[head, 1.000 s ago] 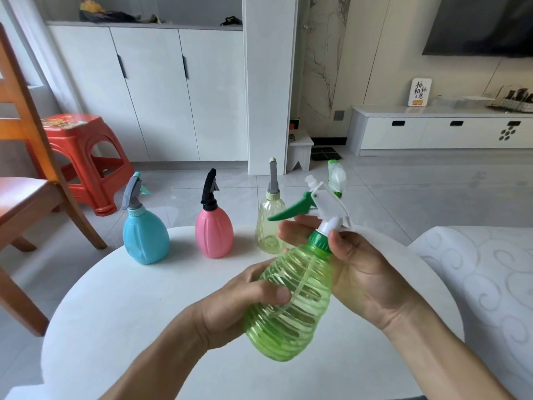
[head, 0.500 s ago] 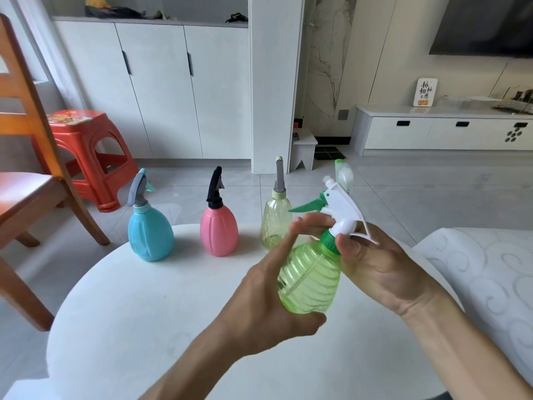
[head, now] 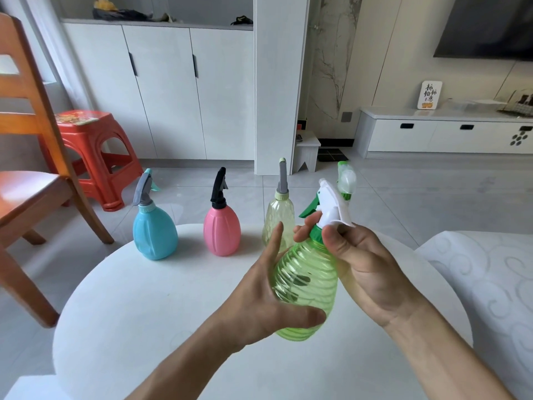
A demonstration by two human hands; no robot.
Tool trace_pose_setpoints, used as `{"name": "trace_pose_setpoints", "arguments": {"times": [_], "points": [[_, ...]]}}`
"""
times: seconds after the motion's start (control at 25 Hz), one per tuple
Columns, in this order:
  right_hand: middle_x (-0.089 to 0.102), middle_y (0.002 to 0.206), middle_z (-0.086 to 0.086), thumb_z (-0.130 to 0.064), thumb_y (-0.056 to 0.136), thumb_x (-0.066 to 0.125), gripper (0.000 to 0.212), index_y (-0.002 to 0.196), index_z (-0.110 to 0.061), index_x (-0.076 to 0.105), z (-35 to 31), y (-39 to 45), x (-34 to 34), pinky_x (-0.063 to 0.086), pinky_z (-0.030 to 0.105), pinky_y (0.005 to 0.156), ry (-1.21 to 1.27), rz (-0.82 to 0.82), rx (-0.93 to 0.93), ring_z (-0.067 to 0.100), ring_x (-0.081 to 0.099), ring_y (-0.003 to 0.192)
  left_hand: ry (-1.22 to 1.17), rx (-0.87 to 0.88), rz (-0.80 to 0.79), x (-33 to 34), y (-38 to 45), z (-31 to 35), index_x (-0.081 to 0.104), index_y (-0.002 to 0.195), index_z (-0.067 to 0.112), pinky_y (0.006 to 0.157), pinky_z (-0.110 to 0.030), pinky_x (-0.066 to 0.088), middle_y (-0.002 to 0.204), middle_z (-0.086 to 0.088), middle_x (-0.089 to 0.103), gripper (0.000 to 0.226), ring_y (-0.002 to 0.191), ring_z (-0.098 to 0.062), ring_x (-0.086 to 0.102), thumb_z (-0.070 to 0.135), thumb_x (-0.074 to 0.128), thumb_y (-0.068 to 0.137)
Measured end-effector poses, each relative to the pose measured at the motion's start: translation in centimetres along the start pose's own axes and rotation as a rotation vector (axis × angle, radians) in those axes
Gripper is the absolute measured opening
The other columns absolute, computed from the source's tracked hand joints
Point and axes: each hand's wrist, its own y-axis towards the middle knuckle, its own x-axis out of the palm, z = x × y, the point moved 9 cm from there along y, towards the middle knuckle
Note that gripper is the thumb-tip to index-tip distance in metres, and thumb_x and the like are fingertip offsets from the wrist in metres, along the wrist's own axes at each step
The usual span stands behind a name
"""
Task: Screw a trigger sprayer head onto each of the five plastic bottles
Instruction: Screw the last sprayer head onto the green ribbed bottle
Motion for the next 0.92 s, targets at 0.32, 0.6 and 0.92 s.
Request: {"name": "trace_pose_setpoints", "arguments": {"times": [0.32, 0.6, 0.92], "points": [[0.070, 0.095, 0.011, -0.032, 0.085, 0.066, 0.033, 0.106, -0.006, 0.066, 0.6, 0.1, -1.1, 0.042, 0.041, 0.097, -0.068, 0.141, -0.017, 0.025, 0.064, 0.097, 0.044, 0.047, 0.094, -0.5, 0.8, -0.8, -0.016, 0.149, 0.047, 0.097, -0.004, 0.039, 0.140, 0.045, 0.040, 0.138, 0.137, 0.010, 0.035, 0.008, 0.086, 0.066], [0.076, 0.101, 0.004, -0.039, 0.086, 0.067, 0.037, 0.112, -0.012, 0.067, 0.0, 0.1, -1.4, 0.050, 0.020, 0.085, -0.253, 0.188, -0.095, 0.018, 0.070, 0.102, 0.140, 0.070, 0.257, -1.4, 0.8, 0.0, -0.010, 0.144, 0.064, 0.072, -0.029, 0.062, 0.139, 0.029, 0.046, 0.139, 0.122, 0.002, 0.052, 0.018, 0.087, 0.056], [0.076, 0.099, -0.004, -0.047, 0.075, 0.073, 0.041, 0.106, -0.020, 0.069, -2.4, -0.8, -5.4, 0.049, 0.017, 0.077, -0.502, 0.326, -0.090, 0.007, 0.069, 0.094, 0.119, -0.007, 0.210, -0.9, 1.2, -1.4, -0.008, 0.145, 0.063, 0.098, -0.021, 0.044, 0.150, 0.025, 0.029, 0.140, 0.133, 0.013, 0.037, 0.050, 0.093, 0.049]]}}
